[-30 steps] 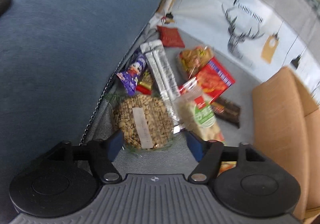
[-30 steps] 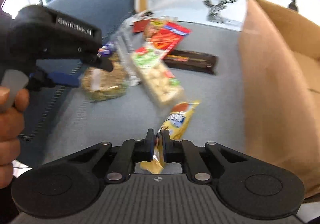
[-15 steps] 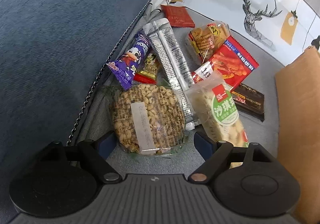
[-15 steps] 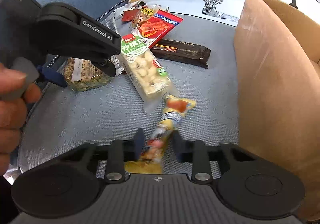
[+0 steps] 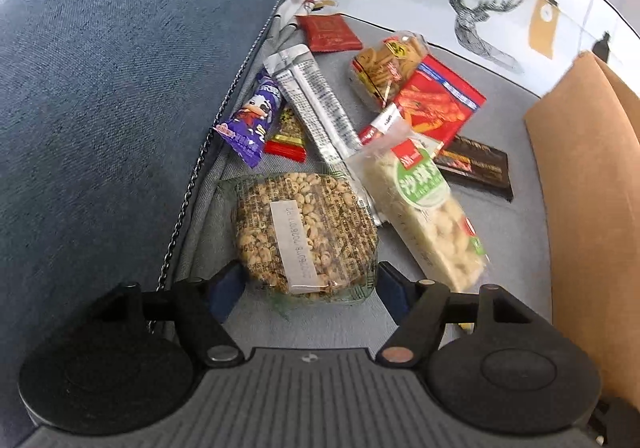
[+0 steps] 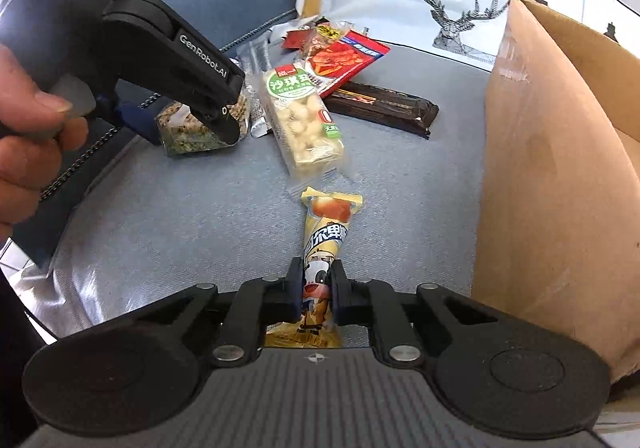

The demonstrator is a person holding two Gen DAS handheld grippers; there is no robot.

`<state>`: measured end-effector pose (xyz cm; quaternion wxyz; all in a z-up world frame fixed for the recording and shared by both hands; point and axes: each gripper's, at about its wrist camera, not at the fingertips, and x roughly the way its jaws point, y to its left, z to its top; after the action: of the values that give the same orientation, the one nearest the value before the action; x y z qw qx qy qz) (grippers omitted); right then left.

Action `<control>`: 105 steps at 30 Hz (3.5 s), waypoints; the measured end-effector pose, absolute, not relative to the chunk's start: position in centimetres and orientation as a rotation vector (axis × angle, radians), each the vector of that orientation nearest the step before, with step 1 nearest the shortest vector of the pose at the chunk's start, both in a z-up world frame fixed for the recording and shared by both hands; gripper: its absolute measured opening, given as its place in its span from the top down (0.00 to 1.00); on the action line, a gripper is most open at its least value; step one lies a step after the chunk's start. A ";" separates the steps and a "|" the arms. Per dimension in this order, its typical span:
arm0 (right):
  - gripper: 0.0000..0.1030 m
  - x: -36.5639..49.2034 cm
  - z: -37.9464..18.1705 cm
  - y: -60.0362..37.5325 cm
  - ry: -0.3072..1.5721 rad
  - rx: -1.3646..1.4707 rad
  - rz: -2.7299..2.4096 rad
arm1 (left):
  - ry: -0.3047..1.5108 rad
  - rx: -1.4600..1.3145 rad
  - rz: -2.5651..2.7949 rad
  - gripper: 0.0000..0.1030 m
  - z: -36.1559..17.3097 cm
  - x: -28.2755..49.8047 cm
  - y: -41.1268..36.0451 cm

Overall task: Organize snacks
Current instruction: 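Lift yellow cone snack with right tool while left tool grasps clear peanut bag, then carry both snacks over the box and open both tools to drop them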

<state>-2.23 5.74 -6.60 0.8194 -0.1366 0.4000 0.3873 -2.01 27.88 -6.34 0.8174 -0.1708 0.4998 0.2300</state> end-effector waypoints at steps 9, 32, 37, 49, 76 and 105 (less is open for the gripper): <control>0.80 -2.0 -6.7 5.8 0.854 -0.281 0.833 | 1.125 -0.342 0.443 0.26 -6.9 -1.7 27.1; 0.88 -1.9 5.5 2.9 0.543 -0.218 0.782 | 0.793 -0.370 0.368 0.55 0.2 -2.3 24.1; 0.88 1.7 7.8 -0.7 0.482 -0.181 0.728 | 0.854 -0.385 0.409 0.43 -0.2 -1.2 23.9; 0.88 4.6 6.3 -6.1 0.499 -0.067 0.663 | 0.994 -0.739 0.472 0.08 -4.6 0.8 27.6; 0.88 5.7 6.7 -9.7 0.510 -0.044 0.581 | 0.919 -0.647 0.448 0.73 -4.3 3.4 25.3; 0.88 7.7 6.5 -13.6 0.471 -0.207 0.420 | 0.330 -0.323 0.124 0.73 5.9 2.4 6.5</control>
<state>7.74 -13.64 6.54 0.9453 -0.1018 0.2313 0.2061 2.42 6.53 5.85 0.9716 -0.1602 0.1633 0.0613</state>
